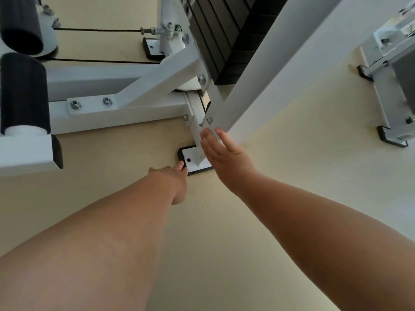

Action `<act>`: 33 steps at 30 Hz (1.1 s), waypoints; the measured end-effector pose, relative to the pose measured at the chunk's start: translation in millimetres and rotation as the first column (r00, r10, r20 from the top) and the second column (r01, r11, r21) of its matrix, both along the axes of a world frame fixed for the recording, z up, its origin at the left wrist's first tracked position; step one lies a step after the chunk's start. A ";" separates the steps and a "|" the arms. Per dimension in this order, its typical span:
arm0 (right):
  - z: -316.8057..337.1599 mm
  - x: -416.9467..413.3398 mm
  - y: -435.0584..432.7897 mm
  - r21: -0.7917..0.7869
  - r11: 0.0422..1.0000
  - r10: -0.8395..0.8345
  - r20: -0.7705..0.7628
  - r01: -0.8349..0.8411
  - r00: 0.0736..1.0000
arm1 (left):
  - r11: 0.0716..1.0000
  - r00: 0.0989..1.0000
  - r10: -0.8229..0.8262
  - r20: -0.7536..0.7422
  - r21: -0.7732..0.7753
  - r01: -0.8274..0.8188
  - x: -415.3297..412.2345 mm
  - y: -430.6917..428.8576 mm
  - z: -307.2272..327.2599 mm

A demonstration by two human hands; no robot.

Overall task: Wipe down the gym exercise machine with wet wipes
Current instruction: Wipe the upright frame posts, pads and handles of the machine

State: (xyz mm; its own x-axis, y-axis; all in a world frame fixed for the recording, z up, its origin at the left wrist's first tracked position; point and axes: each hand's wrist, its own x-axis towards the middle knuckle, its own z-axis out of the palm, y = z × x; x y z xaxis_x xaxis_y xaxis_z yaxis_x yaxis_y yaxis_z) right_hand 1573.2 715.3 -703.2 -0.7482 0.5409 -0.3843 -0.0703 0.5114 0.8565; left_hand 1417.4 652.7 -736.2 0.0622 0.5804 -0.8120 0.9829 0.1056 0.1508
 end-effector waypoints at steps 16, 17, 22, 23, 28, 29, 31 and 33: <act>9.4 20.8 -13.6 -0.048 0.998 -0.032 -0.030 0.031 0.999 | 0.992 0.996 -0.095 0.000 -0.086 0.094 15.1 6.8 -20.9; 1.8 16.2 -11.0 -0.056 0.998 -0.042 -0.012 0.041 0.999 | 0.991 0.995 -0.097 -0.007 -0.094 0.096 15.6 6.4 -23.6; -34.7 -3.4 -4.4 -0.080 0.995 -0.051 0.166 0.065 0.985 | 0.984 0.993 -0.108 -0.054 -0.147 0.099 10.7 2.7 -38.7; -41.2 -6.6 -4.8 -0.087 0.993 -0.063 0.193 0.081 0.979 | 0.984 0.993 -0.106 -0.055 -0.152 0.096 8.6 1.0 -40.9; -51.7 -14.1 -5.5 -0.117 0.988 -0.064 0.249 0.095 0.966 | 0.980 0.990 -0.099 -0.098 -0.185 0.080 -4.5 -12.2 -49.9; -49.5 -13.8 -5.3 -0.114 0.989 -0.060 0.255 0.092 0.965 | 0.977 0.991 -0.091 -0.102 -0.202 0.069 -7.4 -14.5 -52.1; -44.7 -10.4 -5.5 -0.097 0.991 -0.067 0.238 0.092 0.969 | 0.973 0.993 -0.073 -0.092 -0.226 0.051 -10.8 -16.1 -54.1; -42.4 -7.2 -6.8 -0.065 0.993 -0.081 0.208 0.097 0.975 | 0.972 0.995 -0.055 -0.081 -0.233 0.035 -10.5 -14.4 -53.9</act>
